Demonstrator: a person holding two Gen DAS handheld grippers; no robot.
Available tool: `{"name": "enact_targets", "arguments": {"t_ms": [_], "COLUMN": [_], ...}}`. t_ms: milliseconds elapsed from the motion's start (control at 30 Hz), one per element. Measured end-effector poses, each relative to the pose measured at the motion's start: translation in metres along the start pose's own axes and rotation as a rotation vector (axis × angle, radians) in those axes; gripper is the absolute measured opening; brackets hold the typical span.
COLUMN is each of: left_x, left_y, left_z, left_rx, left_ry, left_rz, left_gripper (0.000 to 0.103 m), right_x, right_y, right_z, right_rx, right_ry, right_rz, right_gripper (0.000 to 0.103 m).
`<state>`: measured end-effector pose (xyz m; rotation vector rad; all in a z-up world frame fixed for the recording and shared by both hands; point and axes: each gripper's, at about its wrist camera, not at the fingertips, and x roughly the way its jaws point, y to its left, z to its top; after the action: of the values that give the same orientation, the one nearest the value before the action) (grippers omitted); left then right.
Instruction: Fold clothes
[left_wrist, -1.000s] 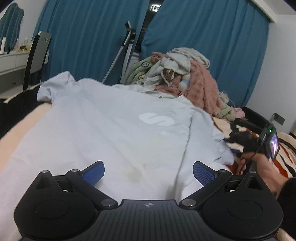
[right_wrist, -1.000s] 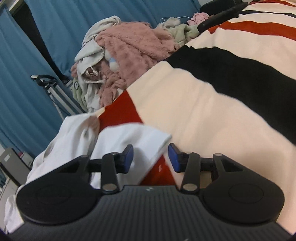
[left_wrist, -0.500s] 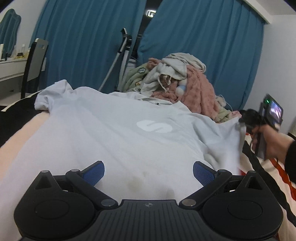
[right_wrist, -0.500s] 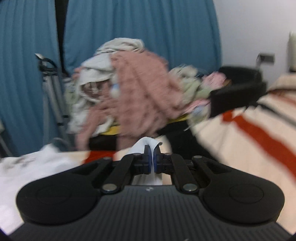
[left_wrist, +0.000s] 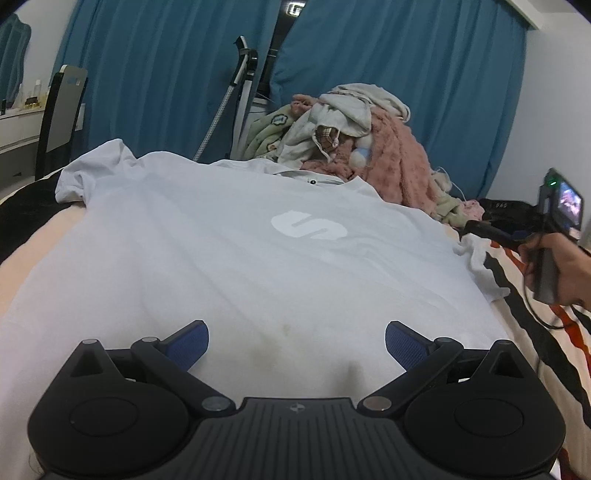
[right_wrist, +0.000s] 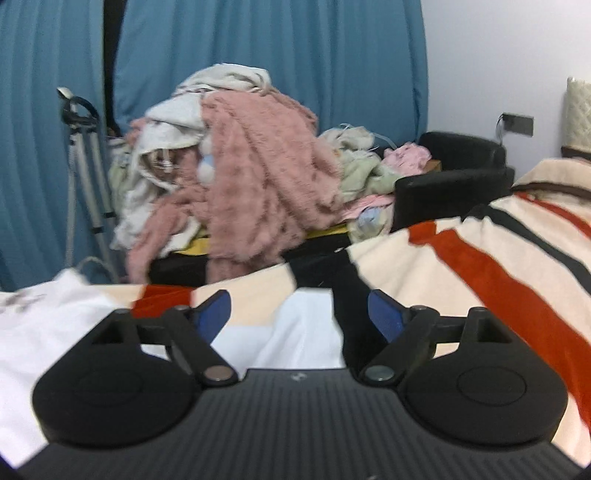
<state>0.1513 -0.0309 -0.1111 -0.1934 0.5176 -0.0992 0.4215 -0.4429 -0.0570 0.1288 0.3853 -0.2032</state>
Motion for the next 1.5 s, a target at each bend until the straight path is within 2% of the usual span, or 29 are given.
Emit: {"name": "enact_targets", "arguments": {"t_ms": [100, 267, 433, 567, 633, 833, 933, 967, 1133, 1167, 1233, 1333, 1400, 1433, 1467, 1500], "left_x": [-0.006, -0.026, -0.052, -0.073, -0.083, -0.119, -0.139, -0.145, -0.162, -0.163, -0.159, -0.148, -0.144, -0.142, -0.14, -0.14], "left_y": [-0.004, -0.014, -0.022, -0.03, -0.035, -0.071, -0.097, -0.105, -0.148, -0.156, -0.169, -0.178, -0.18, -0.18, -0.181, -0.18], "left_z": [-0.001, -0.002, -0.003, -0.007, -0.012, -0.035, -0.052, -0.059, -0.101, -0.11, -0.124, -0.139, -0.143, -0.145, -0.147, -0.145], "left_rx": [0.018, 0.058, 0.073, 0.094, 0.106, 0.2, 0.256, 0.27, 0.37, 0.406, 0.456, 0.488, 0.497, 0.5, 0.503, 0.487], "left_ry": [0.0, -0.023, -0.035, -0.016, 0.007, 0.101, 0.132, 0.142, 0.201, 0.216, 0.24, 0.281, 0.28, 0.277, 0.275, 0.271], "left_rz": [-0.009, -0.028, -0.06, -0.082, -0.102, -0.231, -0.324, -0.361, -0.527, -0.541, -0.52, -0.47, -0.456, -0.45, -0.445, -0.456], "left_gripper": [0.103, 0.103, 0.102, 0.1, 0.098, 0.085, 0.079, 0.073, 0.061, 0.06, 0.061, 0.061, 0.058, 0.044, 0.021, 0.008], "right_x": [-0.056, -0.18, -0.276, -0.353, -0.37, -0.395, -0.395, -0.396, -0.397, -0.396, -0.394, -0.392, -0.39, -0.389, -0.388, -0.389], "right_y": [0.009, 0.026, 0.03, 0.034, 0.028, -0.002, -0.018, -0.023, -0.046, -0.048, -0.053, -0.056, -0.056, -0.056, -0.056, -0.058], "right_z": [-0.01, -0.037, -0.076, -0.107, -0.116, -0.111, -0.109, -0.109, -0.111, -0.112, -0.113, -0.115, -0.117, -0.117, -0.117, -0.117], "right_rx": [0.004, 0.007, 0.034, 0.056, 0.071, 0.13, 0.161, 0.174, 0.253, 0.265, 0.288, 0.303, 0.309, 0.311, 0.313, 0.32], "right_ry": [-0.008, -0.016, 0.024, 0.057, 0.067, -0.043, -0.08, -0.085, -0.101, -0.099, -0.094, -0.084, -0.079, -0.076, -0.073, -0.076], "right_rz": [0.056, 0.149, 0.221, 0.278, 0.273, 0.244, 0.212, 0.211, 0.227, 0.234, 0.247, 0.259, 0.261, 0.261, 0.261, 0.259], "right_gripper": [0.083, 0.083, 0.083, 0.083, 0.083, 0.083, 0.083, 0.083, 0.083, 0.083, 0.083, 0.083, 0.083, 0.083, 0.083, 0.083]}}
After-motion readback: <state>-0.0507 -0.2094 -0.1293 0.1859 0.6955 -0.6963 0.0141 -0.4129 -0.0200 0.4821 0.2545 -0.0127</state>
